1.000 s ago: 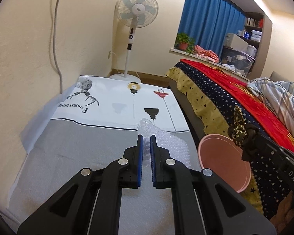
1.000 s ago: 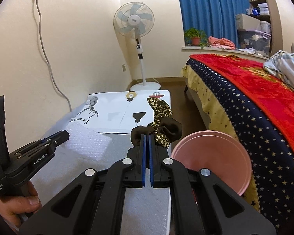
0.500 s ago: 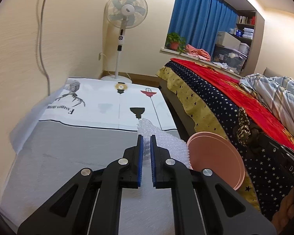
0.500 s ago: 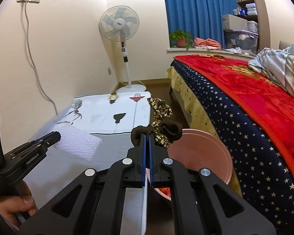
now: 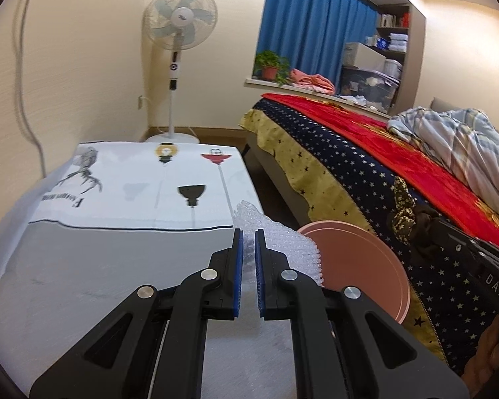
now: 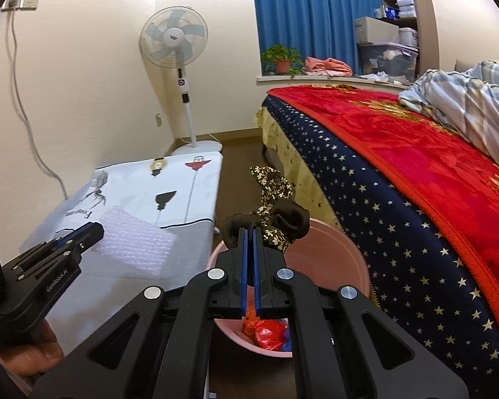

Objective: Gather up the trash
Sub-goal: 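Carry the patterned cloth with the right tool while the left tool carries the foam pad over the bin, then open the right tool to drop the cloth while the left tool drops the foam pad into the bin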

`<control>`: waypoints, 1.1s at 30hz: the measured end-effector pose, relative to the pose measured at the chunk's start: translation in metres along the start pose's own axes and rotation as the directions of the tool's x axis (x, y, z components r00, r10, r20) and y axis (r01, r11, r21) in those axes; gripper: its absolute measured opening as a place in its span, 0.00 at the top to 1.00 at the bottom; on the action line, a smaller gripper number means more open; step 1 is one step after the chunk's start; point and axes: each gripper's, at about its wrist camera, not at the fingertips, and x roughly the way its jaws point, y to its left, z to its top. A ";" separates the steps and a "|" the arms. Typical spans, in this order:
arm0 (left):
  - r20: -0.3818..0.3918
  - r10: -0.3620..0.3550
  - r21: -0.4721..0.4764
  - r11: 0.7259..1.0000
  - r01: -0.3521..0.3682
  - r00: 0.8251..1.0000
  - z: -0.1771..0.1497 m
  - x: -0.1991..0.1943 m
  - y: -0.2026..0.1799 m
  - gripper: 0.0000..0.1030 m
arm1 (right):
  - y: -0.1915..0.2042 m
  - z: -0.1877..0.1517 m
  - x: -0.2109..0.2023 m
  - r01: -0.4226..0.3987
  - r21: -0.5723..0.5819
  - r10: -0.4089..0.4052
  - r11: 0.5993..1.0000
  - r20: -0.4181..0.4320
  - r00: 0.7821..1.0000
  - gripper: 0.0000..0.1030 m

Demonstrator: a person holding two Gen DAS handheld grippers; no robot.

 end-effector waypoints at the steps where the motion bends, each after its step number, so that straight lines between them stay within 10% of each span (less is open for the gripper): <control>1: 0.001 -0.006 0.010 1.000 0.006 1.000 0.000 0.003 -0.004 0.93 | -0.002 0.000 0.001 0.004 0.003 -0.004 1.000 -0.001 1.000 0.97; 33: -0.110 -0.140 0.083 0.985 0.150 0.984 -0.021 0.087 -0.069 0.93 | -0.050 -0.010 0.054 0.107 0.104 -0.099 0.989 -0.085 0.991 0.97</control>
